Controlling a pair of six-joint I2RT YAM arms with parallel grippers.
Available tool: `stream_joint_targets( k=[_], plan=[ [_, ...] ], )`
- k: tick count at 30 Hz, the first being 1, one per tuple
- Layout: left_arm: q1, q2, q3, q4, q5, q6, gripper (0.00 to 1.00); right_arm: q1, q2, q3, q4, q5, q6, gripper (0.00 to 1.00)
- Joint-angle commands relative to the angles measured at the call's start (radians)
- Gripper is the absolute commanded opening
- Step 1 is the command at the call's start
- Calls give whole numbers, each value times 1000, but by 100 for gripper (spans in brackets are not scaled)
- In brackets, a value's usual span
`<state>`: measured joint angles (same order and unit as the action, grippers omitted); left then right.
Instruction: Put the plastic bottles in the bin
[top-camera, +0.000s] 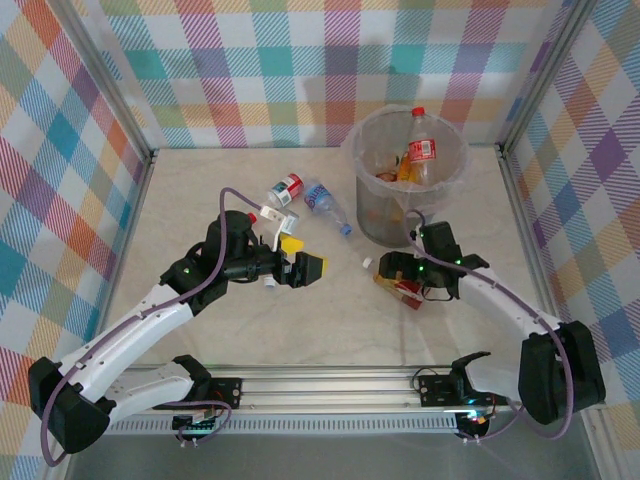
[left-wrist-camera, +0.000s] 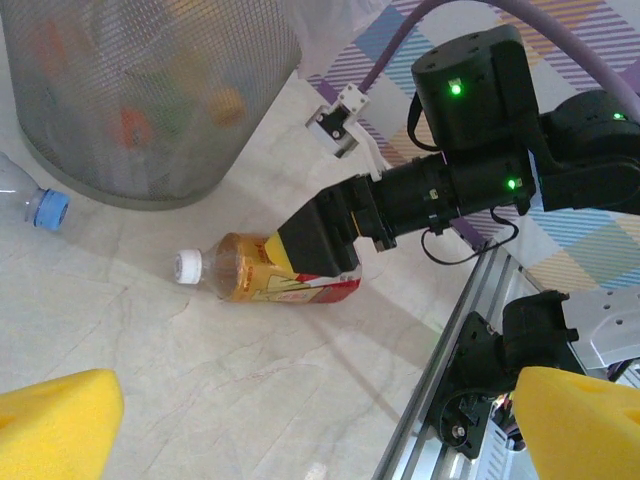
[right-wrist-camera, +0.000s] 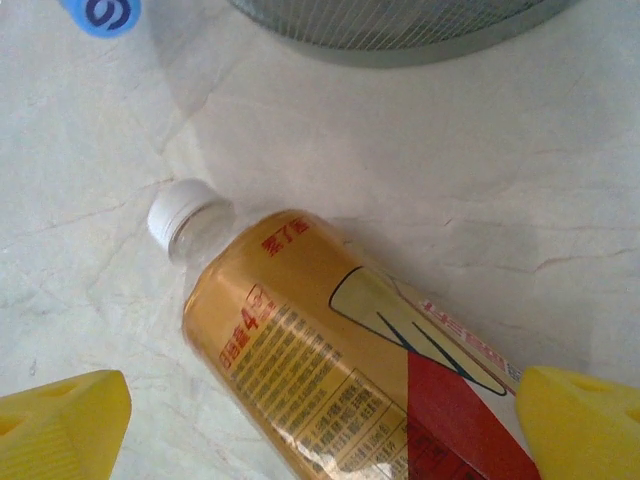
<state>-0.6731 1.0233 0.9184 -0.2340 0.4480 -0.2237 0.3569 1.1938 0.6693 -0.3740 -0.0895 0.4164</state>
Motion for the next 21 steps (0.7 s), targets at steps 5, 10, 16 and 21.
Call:
stream_joint_targets(
  k=[5, 10, 16, 21],
  plan=[
    [-16, -25, -7, 3, 16, -16, 100, 105, -46, -34, -124, 76, 80, 98],
    [-17, -15, -3, 10, 23, -22, 100, 175, -20, -18, -172, 164, 104, 93],
    [-18, -19, -5, 1, 17, -22, 100, 230, 63, 38, -262, 276, 137, 90],
    [-19, -25, -8, 1, 14, -23, 100, 287, 141, 78, -287, 322, 149, 86]
  ],
)
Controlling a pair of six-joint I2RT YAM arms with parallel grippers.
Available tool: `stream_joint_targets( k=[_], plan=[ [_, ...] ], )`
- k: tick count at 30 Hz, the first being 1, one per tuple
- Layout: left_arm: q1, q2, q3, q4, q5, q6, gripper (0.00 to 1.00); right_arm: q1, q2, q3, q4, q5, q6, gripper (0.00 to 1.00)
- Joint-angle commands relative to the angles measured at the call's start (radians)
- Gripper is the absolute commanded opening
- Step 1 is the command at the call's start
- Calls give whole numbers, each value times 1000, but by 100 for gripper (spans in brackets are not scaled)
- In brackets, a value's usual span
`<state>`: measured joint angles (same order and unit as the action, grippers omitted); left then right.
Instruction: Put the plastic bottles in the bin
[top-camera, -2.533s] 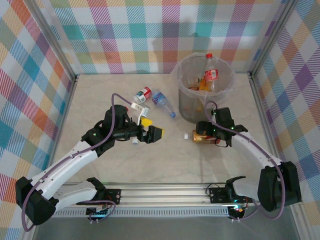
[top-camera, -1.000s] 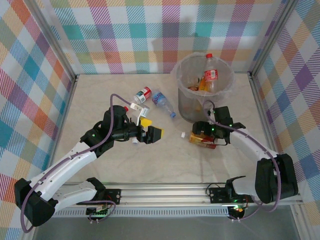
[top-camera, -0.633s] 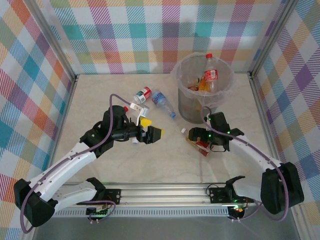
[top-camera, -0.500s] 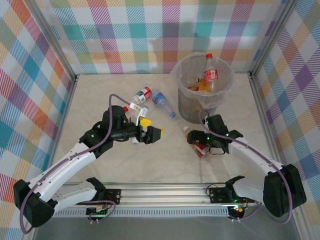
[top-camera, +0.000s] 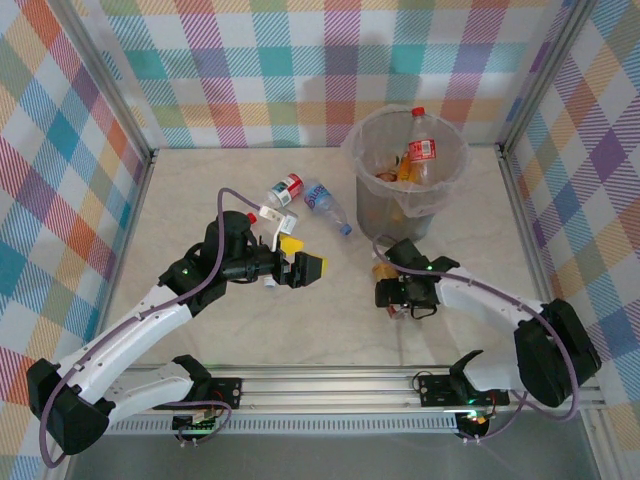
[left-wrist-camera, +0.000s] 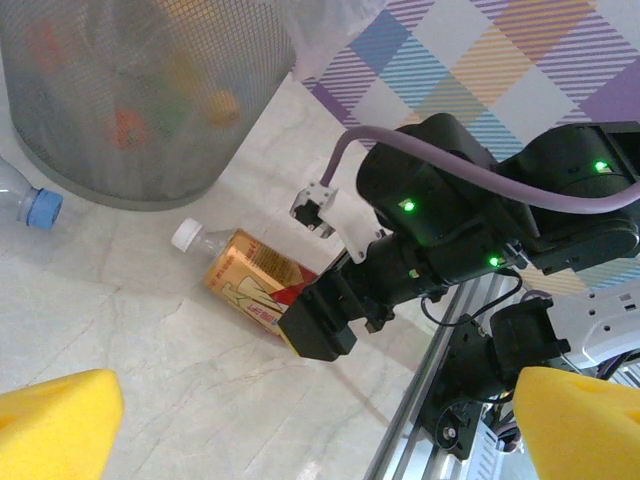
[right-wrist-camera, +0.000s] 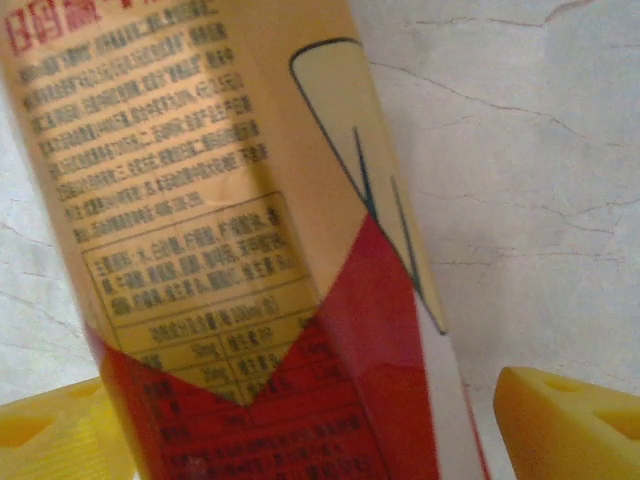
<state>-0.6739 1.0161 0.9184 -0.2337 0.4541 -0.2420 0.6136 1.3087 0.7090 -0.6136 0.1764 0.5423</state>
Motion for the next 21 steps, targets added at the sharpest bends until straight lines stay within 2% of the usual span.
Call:
stream_joint_targets(
  k=[1, 9, 18, 21],
  plan=[
    [-18, -18, -8, 0, 7, -5, 100, 47, 35, 45, -46, 58, 20, 85],
    [-19, -30, -17, -6, 3, -3, 100, 130, 80, 98, -76, 75, -32, 85],
    [-19, -33, -23, 4, -4, -18, 100, 141, 136, 117, -101, 92, -16, 80],
    [-19, -30, -24, 8, -3, -33, 100, 142, 134, 112, -97, 100, 0, 76]
  ],
)
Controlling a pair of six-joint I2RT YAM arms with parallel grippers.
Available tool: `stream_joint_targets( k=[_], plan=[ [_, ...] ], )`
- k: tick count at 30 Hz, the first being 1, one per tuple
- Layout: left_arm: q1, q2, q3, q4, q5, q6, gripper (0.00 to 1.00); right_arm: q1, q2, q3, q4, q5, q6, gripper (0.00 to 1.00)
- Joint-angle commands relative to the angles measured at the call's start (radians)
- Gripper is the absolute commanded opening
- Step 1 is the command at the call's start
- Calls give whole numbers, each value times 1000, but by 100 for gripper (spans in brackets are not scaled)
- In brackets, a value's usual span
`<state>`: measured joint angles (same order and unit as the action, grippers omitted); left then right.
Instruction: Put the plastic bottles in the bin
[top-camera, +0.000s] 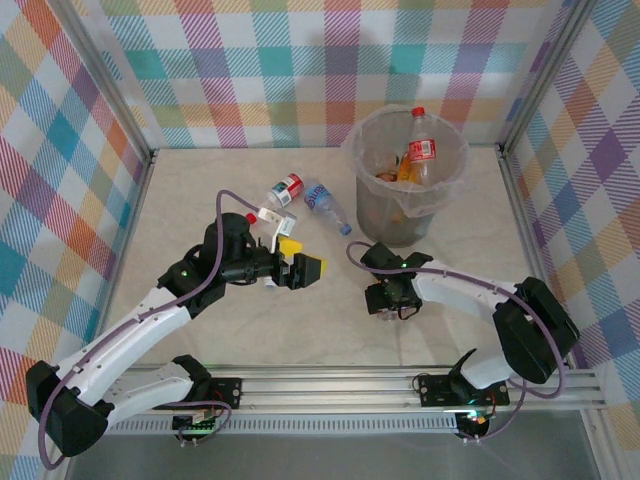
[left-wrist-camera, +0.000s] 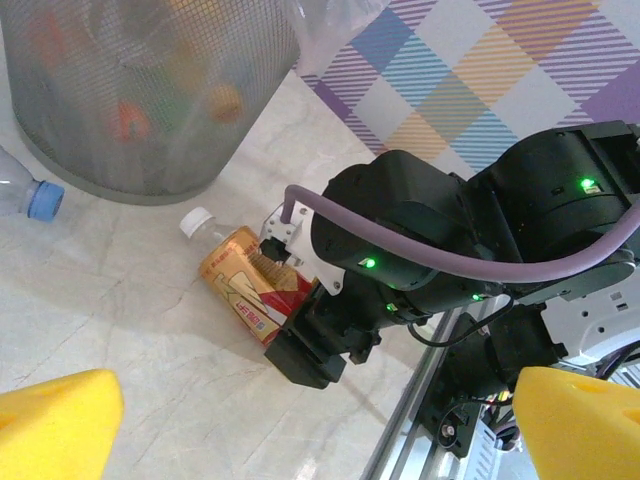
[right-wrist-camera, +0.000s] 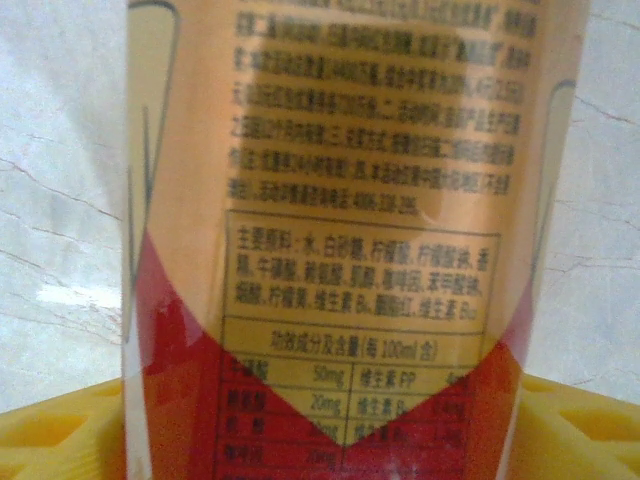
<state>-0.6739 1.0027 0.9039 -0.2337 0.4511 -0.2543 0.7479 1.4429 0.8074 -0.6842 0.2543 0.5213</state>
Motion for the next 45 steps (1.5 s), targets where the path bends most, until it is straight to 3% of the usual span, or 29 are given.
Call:
stream_joint_targets(
  k=[1, 13, 17, 23, 34, 41, 45],
  plan=[
    [-19, -14, -11, 10, -3, -30, 100, 8, -7, 11, -23, 19, 23, 75],
    [-19, 24, -19, 61, -48, -234, 100, 7, -228, -15, 93, -117, -26, 65],
    [-19, 17, -29, 111, 22, -207, 100, 7, -323, 18, 111, -179, -57, 64],
    [-19, -42, -28, 156, 37, -167, 100, 7, -383, 144, 98, -250, -114, 63],
    [-19, -115, 47, 155, -36, -126, 100, -19, -314, 512, 20, -176, -225, 62],
    [-19, -163, 68, 159, -82, -102, 100, -124, -185, 773, -49, -140, -293, 62],
    [-19, -164, 86, 103, -94, -73, 100, -223, -90, 892, -73, -180, -303, 62]
  ],
)
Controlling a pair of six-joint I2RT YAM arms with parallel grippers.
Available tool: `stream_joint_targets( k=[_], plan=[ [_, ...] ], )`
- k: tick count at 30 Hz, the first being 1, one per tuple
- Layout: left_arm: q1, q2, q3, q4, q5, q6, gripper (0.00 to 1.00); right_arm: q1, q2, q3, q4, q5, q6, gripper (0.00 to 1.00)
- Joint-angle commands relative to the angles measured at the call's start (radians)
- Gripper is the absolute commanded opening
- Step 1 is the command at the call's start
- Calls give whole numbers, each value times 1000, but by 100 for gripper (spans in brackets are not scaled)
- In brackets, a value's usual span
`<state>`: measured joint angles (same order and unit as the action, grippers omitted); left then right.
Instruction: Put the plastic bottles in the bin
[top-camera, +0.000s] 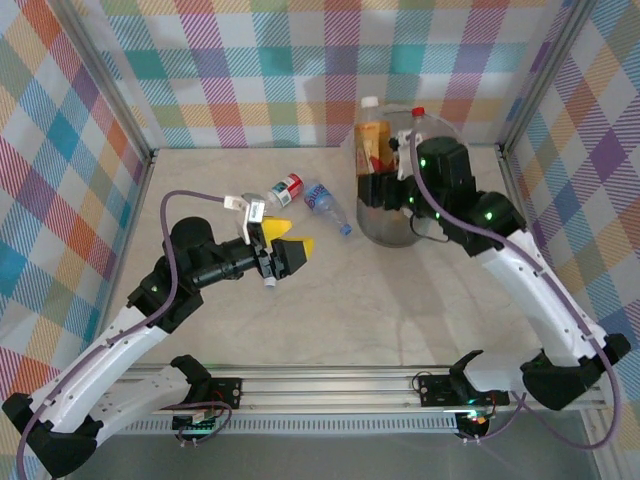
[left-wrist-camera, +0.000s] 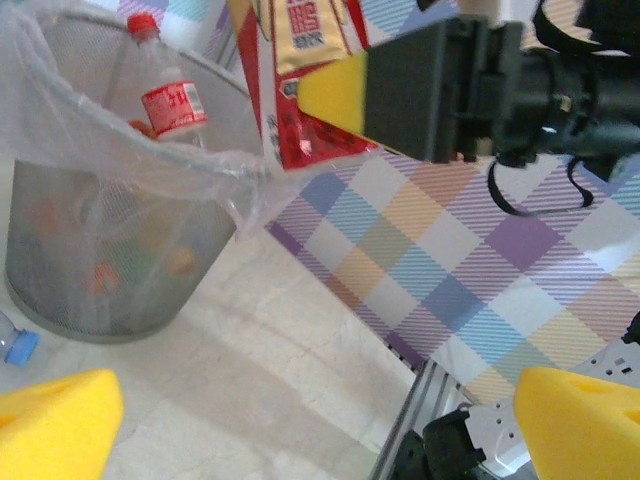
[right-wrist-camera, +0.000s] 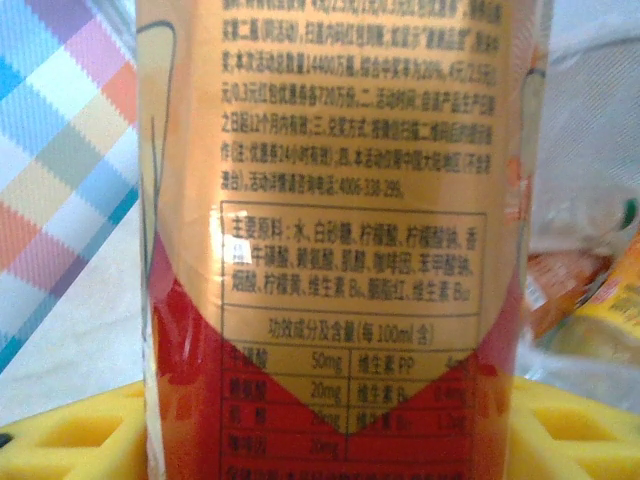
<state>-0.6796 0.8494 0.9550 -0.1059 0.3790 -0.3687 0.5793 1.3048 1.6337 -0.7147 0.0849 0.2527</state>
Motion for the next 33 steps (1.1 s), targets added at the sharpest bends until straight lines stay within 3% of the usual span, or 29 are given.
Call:
stream_joint_targets(
  k=[1, 11, 23, 29, 33],
  plan=[
    [-14, -13, 38, -36, -23, 46, 100, -83, 73, 95, -52, -26, -33, 62],
    [-14, -21, 61, -163, -63, 115, 100, -264, 348, 361, -170, -134, -16, 62],
    [-12, -26, 39, -164, -86, 113, 100, -315, 375, 233, -121, -195, -50, 64],
    [-14, -22, 29, -164, -87, 109, 100, -317, 352, 197, -138, -167, -59, 71],
    [-13, -17, 33, -163, -94, 106, 100, -320, 349, 192, -149, -147, -59, 82]
  ],
)
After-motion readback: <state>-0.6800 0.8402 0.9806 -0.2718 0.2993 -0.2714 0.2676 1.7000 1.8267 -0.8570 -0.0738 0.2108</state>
